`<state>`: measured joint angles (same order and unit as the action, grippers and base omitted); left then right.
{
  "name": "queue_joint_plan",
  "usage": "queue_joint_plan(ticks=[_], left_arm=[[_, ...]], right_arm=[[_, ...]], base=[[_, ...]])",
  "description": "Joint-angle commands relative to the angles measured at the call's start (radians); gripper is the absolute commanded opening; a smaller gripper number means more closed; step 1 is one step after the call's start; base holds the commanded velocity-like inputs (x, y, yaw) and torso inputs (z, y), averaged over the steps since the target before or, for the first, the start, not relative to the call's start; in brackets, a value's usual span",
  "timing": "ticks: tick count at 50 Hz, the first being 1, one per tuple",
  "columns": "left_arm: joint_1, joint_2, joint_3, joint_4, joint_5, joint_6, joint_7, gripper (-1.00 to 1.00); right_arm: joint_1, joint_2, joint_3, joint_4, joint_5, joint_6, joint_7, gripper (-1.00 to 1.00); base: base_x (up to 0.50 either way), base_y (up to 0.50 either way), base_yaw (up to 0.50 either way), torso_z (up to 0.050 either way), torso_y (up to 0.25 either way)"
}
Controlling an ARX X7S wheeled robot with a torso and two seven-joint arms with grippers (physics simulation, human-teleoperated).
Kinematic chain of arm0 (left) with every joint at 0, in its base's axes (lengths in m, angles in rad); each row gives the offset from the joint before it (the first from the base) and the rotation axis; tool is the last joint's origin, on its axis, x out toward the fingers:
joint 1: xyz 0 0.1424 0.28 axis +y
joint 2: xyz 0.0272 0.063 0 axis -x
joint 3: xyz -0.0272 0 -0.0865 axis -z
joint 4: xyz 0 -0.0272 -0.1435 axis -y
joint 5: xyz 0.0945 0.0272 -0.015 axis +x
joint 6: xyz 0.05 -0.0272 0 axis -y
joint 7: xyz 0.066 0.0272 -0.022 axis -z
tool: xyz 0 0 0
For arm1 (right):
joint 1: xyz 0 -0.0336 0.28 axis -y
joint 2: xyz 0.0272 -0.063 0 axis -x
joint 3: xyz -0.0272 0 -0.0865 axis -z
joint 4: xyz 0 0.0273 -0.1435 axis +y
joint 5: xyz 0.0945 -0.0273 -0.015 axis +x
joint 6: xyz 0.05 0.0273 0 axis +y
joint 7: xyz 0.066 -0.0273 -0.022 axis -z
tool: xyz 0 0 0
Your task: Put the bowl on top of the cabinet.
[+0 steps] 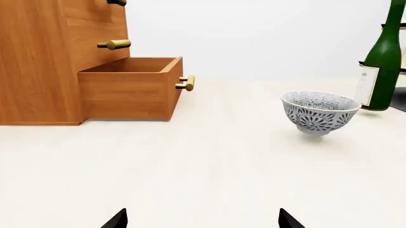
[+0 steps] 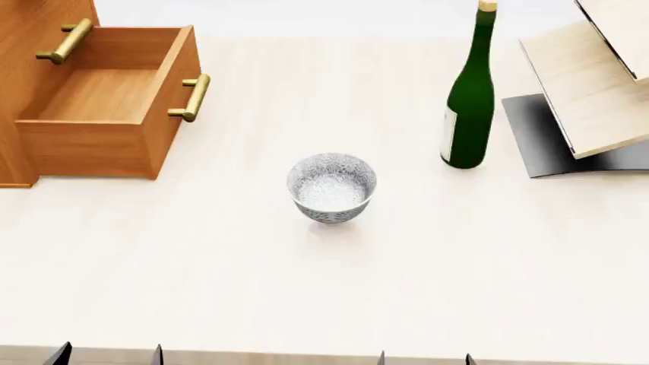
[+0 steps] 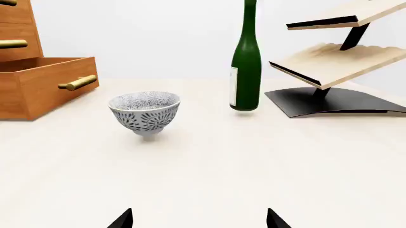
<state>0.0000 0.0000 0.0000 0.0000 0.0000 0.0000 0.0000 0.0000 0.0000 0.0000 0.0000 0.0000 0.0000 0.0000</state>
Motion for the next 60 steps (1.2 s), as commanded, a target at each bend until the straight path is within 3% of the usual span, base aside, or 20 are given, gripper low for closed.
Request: queue_joint_plan(ticks=[1, 17, 18, 20, 29, 36, 37, 38, 43, 44, 51, 60], left_arm=[[0.001, -0.015, 0.018, 0.001, -0.016, 0.005, -0.019, 1.0], [-0.002, -0.052, 0.058, -0.011, -0.056, 0.011, -0.073, 1.0], [0.0, -0.069, 0.09, -0.029, -0.051, 0.04, -0.078, 1.0], [0.01, -0.075, 0.106, -0.02, -0.037, 0.044, -0.079, 1.0], [-0.014, -0.088, 0.129, -0.054, -0.057, 0.006, -0.066, 1.0], [-0.017, -0.092, 0.135, -0.048, -0.024, -0.007, -0.121, 1.0], [0.002, -0.109, 0.118, 0.102, -0.097, -0.126, -0.088, 1.0], [0.018, -0.119, 0.111, 0.195, -0.106, -0.141, -0.09, 1.0], [0.042, -0.149, 0.104, 0.392, -0.126, -0.245, -0.101, 1.0], [0.055, -0.166, 0.105, 0.498, -0.149, -0.321, -0.094, 1.0], [0.068, -0.19, 0.09, 0.65, -0.193, -0.42, -0.1, 1.0], [0.082, -0.202, 0.09, 0.692, -0.2, -0.418, -0.106, 1.0]], right_arm=[[0.008, 0.012, -0.016, 0.007, -0.003, 0.008, 0.05, 1.0], [0.013, 0.054, -0.086, 0.016, 0.003, 0.014, 0.111, 1.0], [0.009, 0.008, -0.033, 0.017, -0.061, 0.0, 0.065, 1.0], [0.012, 0.016, -0.051, 0.022, -0.079, 0.025, 0.083, 1.0], [0.033, 0.038, -0.064, 0.045, -0.012, 0.054, 0.104, 1.0], [0.032, 0.049, -0.073, 0.03, -0.002, 0.061, 0.135, 1.0], [-0.006, 0.059, -0.058, -0.105, 0.011, 0.062, 0.138, 1.0], [-0.024, 0.067, -0.05, -0.182, 0.026, 0.084, 0.134, 1.0], [-0.064, 0.089, -0.033, -0.376, 0.049, 0.164, 0.145, 1.0], [-0.09, 0.101, -0.012, -0.496, 0.074, 0.217, 0.144, 1.0], [-0.135, 0.128, 0.034, -0.674, 0.115, 0.258, 0.158, 1.0], [-0.17, 0.145, 0.037, -0.74, 0.102, 0.228, 0.176, 1.0]], base=[[0.0, 0.0, 0.0, 0.0, 0.0], [0.0, 0.0, 0.0, 0.0, 0.0], [0.0, 0.0, 0.0, 0.0, 0.0], [0.0, 0.0, 0.0, 0.0, 0.0], [0.0, 0.0, 0.0, 0.0, 0.0], [0.0, 0.0, 0.0, 0.0, 0.0], [0.44, 0.0, 0.0, 0.0, 0.0], [0.5, 0.0, 0.0, 0.0, 0.0], [0.5, 0.0, 0.0, 0.0, 0.0], [0.5, 0.0, 0.0, 0.0, 0.0], [0.5, 0.0, 0.0, 0.0, 0.0], [0.5, 0.0, 0.0, 0.0, 0.0]])
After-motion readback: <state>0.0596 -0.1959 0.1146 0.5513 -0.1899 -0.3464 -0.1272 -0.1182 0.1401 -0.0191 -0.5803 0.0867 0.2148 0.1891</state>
